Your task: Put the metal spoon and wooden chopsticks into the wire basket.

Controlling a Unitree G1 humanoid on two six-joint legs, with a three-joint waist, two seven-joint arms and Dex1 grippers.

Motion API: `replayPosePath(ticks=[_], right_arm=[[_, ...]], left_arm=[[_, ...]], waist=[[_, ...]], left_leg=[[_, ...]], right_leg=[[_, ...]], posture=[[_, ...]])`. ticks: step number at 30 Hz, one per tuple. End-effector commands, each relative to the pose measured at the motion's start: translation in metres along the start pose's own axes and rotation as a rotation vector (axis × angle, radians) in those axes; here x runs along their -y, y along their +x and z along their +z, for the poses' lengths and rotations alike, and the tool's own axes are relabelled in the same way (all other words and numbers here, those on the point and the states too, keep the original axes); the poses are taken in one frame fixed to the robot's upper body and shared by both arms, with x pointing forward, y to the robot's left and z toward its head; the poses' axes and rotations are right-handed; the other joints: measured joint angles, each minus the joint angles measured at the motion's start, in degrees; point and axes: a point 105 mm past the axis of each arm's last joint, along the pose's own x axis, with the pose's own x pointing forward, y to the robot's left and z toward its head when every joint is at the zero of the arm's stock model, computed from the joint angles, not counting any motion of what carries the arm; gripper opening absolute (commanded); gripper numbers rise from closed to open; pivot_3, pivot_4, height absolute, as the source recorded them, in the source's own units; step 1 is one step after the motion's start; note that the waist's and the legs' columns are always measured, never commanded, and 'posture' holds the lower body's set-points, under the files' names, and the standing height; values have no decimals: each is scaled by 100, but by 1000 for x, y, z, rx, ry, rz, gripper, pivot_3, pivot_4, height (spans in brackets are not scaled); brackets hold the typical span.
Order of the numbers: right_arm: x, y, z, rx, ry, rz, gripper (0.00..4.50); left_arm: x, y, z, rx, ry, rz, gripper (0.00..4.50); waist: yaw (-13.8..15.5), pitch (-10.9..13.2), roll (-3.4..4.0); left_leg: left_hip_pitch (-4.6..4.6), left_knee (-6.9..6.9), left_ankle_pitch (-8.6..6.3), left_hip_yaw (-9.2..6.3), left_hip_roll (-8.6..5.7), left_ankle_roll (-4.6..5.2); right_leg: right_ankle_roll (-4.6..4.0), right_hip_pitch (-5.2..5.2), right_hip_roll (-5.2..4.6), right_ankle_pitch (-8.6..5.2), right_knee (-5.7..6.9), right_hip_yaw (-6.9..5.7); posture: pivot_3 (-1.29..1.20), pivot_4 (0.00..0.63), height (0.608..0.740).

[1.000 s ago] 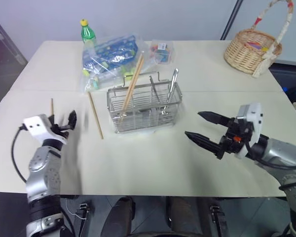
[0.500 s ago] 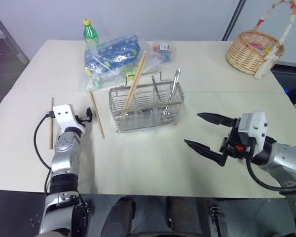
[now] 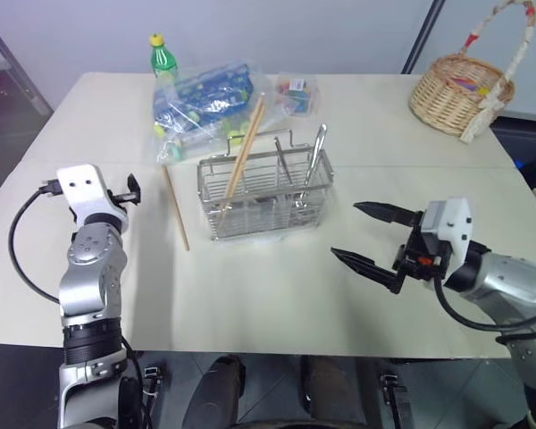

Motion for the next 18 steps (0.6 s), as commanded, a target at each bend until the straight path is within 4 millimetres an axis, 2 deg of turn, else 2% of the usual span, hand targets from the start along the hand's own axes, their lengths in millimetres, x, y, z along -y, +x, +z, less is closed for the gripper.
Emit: replayPosePath(ticks=[1, 10, 18], right_arm=[[-1, 3, 8, 29, -36, 18, 4467], [-7, 2, 9, 19, -31, 55, 4467], [-28, -7, 9, -9, -25, 147, 4467]], left_arm=[[-15, -5, 11, -6, 23, 79, 4500], [-44, -5, 0, -146, 57, 184, 4500], [-62, 0, -14, -215, 75, 208, 4500]], waist=[[-1, 0, 0], [0, 0, 0], [6, -1, -2]], left_leg=[[0, 0, 0, 0, 0, 0], [0, 2, 0, 0, 0, 0], [-1, 3, 0, 0, 0, 0]], right_leg=[[0, 0, 0, 0, 0, 0], [0, 0, 1, 0, 2, 0], [-1, 0, 0, 0, 2, 0]], posture=[[0, 150, 740], [0, 150, 740], [0, 150, 740]])
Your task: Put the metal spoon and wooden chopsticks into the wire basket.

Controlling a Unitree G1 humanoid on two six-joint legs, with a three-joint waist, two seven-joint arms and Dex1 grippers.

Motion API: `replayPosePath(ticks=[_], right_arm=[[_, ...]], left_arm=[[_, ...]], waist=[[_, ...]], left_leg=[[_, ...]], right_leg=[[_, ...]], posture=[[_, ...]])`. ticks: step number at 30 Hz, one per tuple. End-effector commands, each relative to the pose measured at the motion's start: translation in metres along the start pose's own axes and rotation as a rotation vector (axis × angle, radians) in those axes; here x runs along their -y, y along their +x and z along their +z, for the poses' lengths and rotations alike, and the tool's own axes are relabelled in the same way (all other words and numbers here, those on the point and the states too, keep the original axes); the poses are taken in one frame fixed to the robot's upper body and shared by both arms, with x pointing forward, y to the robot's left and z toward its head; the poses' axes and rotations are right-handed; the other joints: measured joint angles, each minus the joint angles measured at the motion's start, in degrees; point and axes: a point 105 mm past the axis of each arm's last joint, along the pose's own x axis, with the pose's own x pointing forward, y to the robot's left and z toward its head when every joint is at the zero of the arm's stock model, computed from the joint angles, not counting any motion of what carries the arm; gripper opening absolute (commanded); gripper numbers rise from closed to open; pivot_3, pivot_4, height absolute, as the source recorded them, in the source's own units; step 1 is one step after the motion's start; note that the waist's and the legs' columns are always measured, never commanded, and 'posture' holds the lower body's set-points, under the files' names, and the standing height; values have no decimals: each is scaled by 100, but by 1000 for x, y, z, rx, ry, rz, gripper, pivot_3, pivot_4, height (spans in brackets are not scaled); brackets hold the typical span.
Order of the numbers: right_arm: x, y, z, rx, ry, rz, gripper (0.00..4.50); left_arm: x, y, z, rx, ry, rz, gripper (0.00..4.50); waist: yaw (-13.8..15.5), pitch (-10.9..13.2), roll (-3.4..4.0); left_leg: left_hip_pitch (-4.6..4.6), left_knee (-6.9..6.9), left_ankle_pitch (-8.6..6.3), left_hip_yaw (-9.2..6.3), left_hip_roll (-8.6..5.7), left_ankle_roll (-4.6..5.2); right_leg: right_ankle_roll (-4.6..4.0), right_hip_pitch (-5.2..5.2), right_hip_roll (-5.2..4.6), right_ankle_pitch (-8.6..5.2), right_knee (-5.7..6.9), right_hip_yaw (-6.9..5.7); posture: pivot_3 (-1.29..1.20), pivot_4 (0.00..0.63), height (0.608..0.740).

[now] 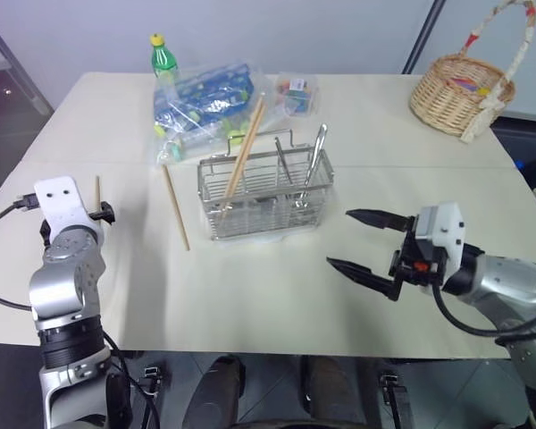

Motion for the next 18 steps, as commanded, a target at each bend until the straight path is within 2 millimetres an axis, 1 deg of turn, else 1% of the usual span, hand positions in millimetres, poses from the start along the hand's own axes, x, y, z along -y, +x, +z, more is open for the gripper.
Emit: replayPosePath(ticks=[1, 8, 12, 15, 18], right_arm=[[-8, -4, 12, 17, -59, 30, 4467], [-4, -3, 18, 35, -72, 1, 4467], [-5, -2, 26, 50, -86, 4, 4467], [-4, -1, 32, 72, -88, -6, 4467], [-2, 1, 34, 92, -78, -27, 4467]], left_arm=[[-17, 5, 7, 17, -3, 35, 4500], [-11, 13, -5, -52, 19, -14, 4500], [-5, 15, -8, -87, 36, -32, 4500], [-6, 16, -10, -109, 42, -25, 4500], [-5, 17, -12, -119, 46, -28, 4500]], waist=[[-13, 0, 0], [-9, -1, -1], [-2, -1, -2], [-18, -1, -2], [-12, -2, -3]], left_leg=[[0, 0, 0, 0, 0, 0], [3, 4, 0, 0, 0, 0], [3, 4, 0, 0, 0, 0], [3, 4, 0, 0, 0, 0], [5, 4, 0, 0, 0, 0]], right_leg=[[0, 0, 0, 0, 0, 0], [-1, 0, 0, 1, 7, 1], [-1, 0, 0, 1, 7, 0], [-1, 0, 0, 1, 7, 1], [-2, -1, 0, 1, 11, 0]], posture=[[0, 150, 740], [0, 150, 740], [0, 150, 740], [0, 150, 740], [0, 150, 740]])
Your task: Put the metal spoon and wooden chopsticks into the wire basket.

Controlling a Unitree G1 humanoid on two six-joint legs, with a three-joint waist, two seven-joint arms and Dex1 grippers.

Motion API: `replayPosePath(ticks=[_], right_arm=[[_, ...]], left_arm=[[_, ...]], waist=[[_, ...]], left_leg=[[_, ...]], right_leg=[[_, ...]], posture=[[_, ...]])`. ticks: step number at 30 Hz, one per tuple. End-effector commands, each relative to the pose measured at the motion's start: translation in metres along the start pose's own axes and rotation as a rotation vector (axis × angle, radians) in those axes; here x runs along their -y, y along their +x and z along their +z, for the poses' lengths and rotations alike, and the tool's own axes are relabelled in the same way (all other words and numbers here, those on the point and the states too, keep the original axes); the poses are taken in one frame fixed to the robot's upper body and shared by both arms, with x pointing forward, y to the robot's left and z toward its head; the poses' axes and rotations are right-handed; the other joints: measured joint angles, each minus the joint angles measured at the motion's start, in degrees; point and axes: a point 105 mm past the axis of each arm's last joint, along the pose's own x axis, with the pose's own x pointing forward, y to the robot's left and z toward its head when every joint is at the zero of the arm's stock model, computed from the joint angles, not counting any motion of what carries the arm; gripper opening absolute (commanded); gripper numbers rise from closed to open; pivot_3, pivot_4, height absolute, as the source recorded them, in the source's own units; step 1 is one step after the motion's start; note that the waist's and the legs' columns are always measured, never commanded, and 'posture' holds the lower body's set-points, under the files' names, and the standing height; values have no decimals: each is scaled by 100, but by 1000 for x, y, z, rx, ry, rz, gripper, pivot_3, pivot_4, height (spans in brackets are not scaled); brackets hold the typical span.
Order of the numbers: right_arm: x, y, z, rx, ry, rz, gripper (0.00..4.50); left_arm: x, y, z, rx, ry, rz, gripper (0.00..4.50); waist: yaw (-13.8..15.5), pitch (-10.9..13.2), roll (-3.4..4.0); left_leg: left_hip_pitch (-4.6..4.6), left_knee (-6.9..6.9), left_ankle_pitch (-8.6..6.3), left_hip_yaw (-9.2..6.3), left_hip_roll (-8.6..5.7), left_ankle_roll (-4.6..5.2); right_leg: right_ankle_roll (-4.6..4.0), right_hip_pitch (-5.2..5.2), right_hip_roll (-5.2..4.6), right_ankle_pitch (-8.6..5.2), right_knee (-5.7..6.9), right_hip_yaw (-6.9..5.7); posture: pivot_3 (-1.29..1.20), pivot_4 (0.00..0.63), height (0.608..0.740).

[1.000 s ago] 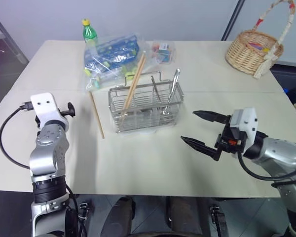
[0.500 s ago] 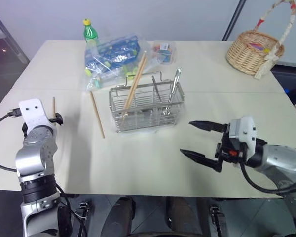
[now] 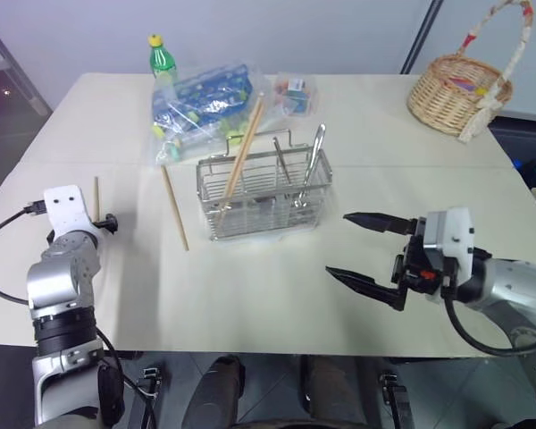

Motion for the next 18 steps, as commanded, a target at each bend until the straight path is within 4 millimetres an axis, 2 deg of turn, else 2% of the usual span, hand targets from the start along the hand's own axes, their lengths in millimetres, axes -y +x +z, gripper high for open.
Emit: replayPosePath(ticks=[1, 17, 18], right_arm=[[-1, 1, 11, 39, -23, -14, 4467], [-2, 6, 14, 87, 6, -47, 4467], [-2, 6, 15, 91, 4, -50, 4494]], left_arm=[[-7, -1, 6, 11, 17, 25, 4500], [-18, -1, -8, -42, 104, 93, 4500], [-17, -1, -10, -44, 102, 92, 4245]], waist=[[3, 0, -1], [-51, -2, 2], [-57, -3, 2]], left_leg=[[0, 0, 0, 0, 0, 0], [8, 0, 0, 1, 0, 0], [9, 0, 0, 1, 0, 0]], right_leg=[[0, 0, 0, 0, 0, 0], [-1, 1, -1, 0, 10, 1], [-1, 1, -1, 0, 11, 2]], posture=[[0, 150, 740], [0, 150, 740], [0, 150, 740]])
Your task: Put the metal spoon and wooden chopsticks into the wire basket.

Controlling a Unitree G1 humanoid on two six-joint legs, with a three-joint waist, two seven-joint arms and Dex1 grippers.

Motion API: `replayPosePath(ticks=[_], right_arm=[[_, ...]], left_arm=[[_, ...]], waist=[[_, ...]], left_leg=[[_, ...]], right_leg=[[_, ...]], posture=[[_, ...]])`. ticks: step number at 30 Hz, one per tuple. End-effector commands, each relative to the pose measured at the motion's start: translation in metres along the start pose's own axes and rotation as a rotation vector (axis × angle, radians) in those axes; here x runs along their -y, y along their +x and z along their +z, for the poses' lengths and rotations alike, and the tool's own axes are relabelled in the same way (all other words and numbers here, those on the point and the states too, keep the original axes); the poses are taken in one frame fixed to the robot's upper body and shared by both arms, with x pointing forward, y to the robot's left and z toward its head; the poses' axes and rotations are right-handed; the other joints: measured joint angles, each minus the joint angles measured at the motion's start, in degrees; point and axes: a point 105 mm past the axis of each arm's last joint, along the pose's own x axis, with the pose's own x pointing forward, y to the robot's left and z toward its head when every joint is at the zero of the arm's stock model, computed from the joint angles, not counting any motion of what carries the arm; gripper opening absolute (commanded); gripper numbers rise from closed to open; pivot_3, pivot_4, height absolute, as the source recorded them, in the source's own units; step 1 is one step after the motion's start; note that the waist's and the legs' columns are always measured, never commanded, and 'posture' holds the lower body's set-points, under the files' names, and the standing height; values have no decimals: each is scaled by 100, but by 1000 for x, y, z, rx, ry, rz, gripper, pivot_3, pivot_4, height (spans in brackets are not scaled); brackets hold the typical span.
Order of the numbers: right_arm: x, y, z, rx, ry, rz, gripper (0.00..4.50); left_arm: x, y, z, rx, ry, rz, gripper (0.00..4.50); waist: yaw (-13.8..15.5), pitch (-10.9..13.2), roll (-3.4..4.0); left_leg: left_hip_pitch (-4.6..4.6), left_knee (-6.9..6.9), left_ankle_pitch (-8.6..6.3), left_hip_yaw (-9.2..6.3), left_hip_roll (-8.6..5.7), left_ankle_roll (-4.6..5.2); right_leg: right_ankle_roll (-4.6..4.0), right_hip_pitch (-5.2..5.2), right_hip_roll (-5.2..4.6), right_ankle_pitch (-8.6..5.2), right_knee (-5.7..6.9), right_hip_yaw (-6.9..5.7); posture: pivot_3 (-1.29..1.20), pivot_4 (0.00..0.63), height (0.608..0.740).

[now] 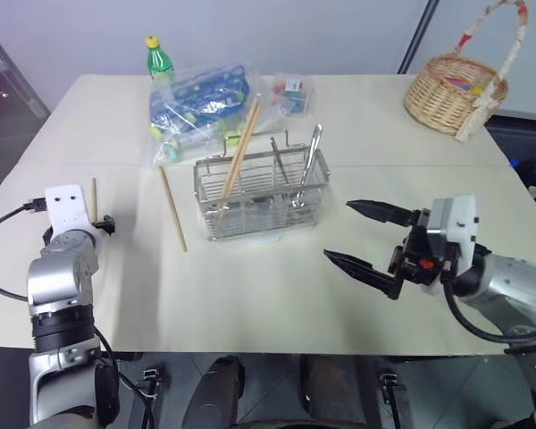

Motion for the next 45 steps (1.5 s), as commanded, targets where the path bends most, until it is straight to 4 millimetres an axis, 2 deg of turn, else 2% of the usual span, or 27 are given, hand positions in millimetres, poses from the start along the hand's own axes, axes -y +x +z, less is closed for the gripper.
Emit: replayPosePath(ticks=[1, 3, 7, 9, 10, 17, 21, 24, 27, 29, 31, 34, 39, 45], right_arm=[[-7, 3, 14, 59, -46, 21, 4500], [-7, 3, 15, 63, -47, 19, 4500], [-6, 3, 18, 68, -48, 16, 4500], [-5, 3, 20, 75, -47, 14, 4500], [-5, 3, 21, 79, -45, 15, 4500], [-5, 4, 29, 131, -19, 20, 4500], [-6, 4, 29, 140, -4, 23, 4500], [-6, 4, 28, 136, 1, 24, 4500], [-7, 4, 27, 134, 4, 24, 4500], [-8, 4, 27, 133, 5, 24, 4500], [-8, 4, 27, 132, 2, 22, 4500], [-8, 5, 27, 131, -1, 18, 4500], [-7, 8, 27, 135, 0, 2, 4500], [-7, 9, 26, 136, 2, -9, 4500]], left_arm=[[-9, -1, -10, -31, 22, 46, 3964], [-9, -2, -13, -36, 15, 52, 3266], [-12, -3, -17, -42, 10, 67, 1139], [-13, -4, -19, -46, 7, 73, 305], [-14, -5, -20, -48, 6, 75, 67], [-21, -5, -26, -65, 2, 99, 67], [-17, -4, -14, 6, 22, 67, 67], [-6, -7, 13, 164, 91, 1, 67], [9, -15, 57, 369, 21, -151, 67], [14, -21, 78, 469, 2, -221, 67], [20, -33, 110, 614, -52, -345, 67], [30, -59, 146, 792, -95, -530, 67], [39, -100, 183, 971, -152, -808, 67], [51, -129, 206, 1051, -261, -1077, 67]], waist=[[-19, 0, 0], [-64, -1, 0], [-94, -1, 0], [-97, -1, 0], [-97, -1, 0], [-88, -1, 0], [-86, -1, 0], [-68, -1, 0], [-37, -2, -3], [8, -3, -6], [28, -3, -6], [26, -3, -6], [3, -3, -6], [-18, -3, -6]], left_leg=[[0, 0, 0, 0, 0, 0], [1, 0, 0, 0, 0, 0], [7, -1, 0, 2, 1, 0], [8, -1, 0, 2, 1, 0], [10, -1, 0, 3, 2, 0], [17, -2, 0, 5, 1, 0], [18, -2, 0, 5, 2, 0], [17, -2, 0, 5, 2, 0], [12, 1, 0, 4, 1, 0], [4, 4, 0, 3, 0, 0], [0, 5, 0, 4, -1, 0], [-4, 3, 0, 5, -1, 0], [-6, 3, 0, 5, -1, 0], [-5, 7, 0, 5, -1, 1]], right_leg=[[0, 0, 0, 0, 1, 0], [0, 1, 0, 0, 4, 1], [-1, 1, 0, 0, 9, 2], [-1, 1, 1, 0, 11, 2], [-1, 1, 1, 0, 12, 3], [-1, 7, 0, 0, 12, 4], [-1, 8, 0, 0, 12, 4], [-2, 7, 0, 0, 12, 4], [-3, 8, -1, 0, 9, 4], [-3, 5, -2, 1, 7, 2], [-5, 3, -4, 3, 1, 2], [-5, -1, -4, 3, -1, 2], [-5, -3, -4, 3, 0, 2], [-4, -2, -3, 3, 3, 2]], posture=[[0, 150, 740], [0, 150, 740], [0, 150, 740], [0, 150, 740], [0, 150, 740], [0, 150, 740], [0, 150, 740], [0, 150, 740], [0, 150, 740], [0, 150, 740], [0, 150, 740], [0, 150, 740], [0, 150, 740], [0, 150, 740]])
